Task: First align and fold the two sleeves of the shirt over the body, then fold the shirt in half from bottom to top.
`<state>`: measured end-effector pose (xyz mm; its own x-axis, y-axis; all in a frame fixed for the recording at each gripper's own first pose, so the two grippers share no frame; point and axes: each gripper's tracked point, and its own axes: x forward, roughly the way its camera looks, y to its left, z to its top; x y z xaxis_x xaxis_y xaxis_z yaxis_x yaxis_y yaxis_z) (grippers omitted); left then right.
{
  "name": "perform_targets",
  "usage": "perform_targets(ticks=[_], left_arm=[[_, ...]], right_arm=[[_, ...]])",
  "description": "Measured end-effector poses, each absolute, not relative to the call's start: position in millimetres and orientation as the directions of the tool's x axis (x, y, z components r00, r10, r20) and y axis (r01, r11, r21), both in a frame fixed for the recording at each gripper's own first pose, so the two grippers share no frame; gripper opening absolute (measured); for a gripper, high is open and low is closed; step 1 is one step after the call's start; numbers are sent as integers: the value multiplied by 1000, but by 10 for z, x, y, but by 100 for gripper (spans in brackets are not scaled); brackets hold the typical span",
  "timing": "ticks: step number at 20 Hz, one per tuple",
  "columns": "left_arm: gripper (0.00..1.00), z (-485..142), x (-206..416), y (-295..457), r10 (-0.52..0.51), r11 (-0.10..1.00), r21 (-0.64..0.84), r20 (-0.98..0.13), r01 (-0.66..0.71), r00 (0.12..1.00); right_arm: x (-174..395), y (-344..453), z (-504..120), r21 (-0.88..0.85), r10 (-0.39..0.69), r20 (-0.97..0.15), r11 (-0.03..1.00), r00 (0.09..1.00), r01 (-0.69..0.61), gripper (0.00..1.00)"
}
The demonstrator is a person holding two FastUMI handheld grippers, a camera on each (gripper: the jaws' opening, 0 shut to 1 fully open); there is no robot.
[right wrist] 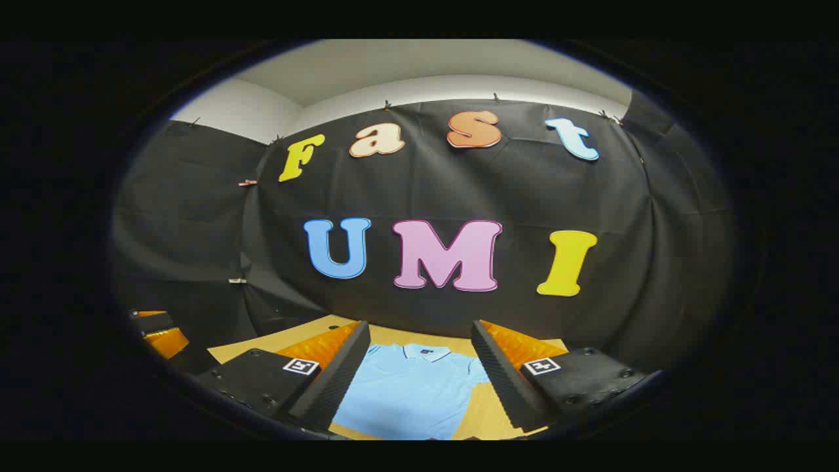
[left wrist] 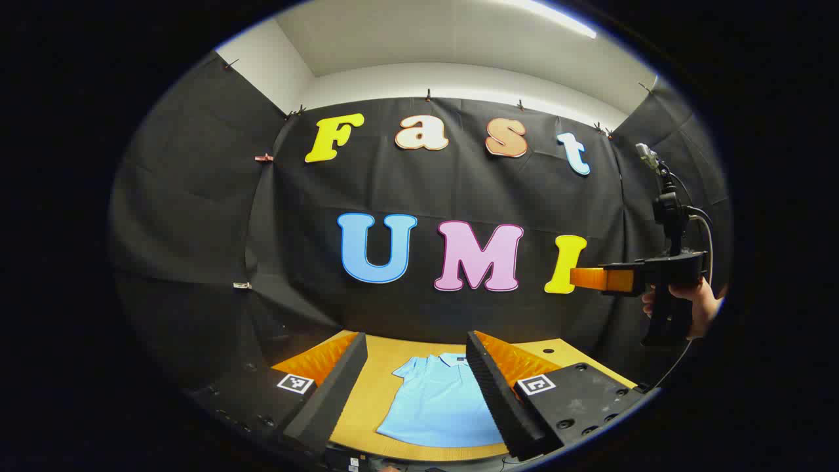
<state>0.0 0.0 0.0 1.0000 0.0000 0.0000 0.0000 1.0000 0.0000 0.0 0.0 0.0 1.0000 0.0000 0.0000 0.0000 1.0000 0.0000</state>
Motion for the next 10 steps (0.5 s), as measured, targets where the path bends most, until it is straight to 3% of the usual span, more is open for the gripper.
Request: perform_targets(ticks=[10], left_arm=[[97,12,34,268,-12,1000,-19,1,12,1000]], right_arm=[[16,207,-19,-4,-24,-5,1000,1000,24,97]])
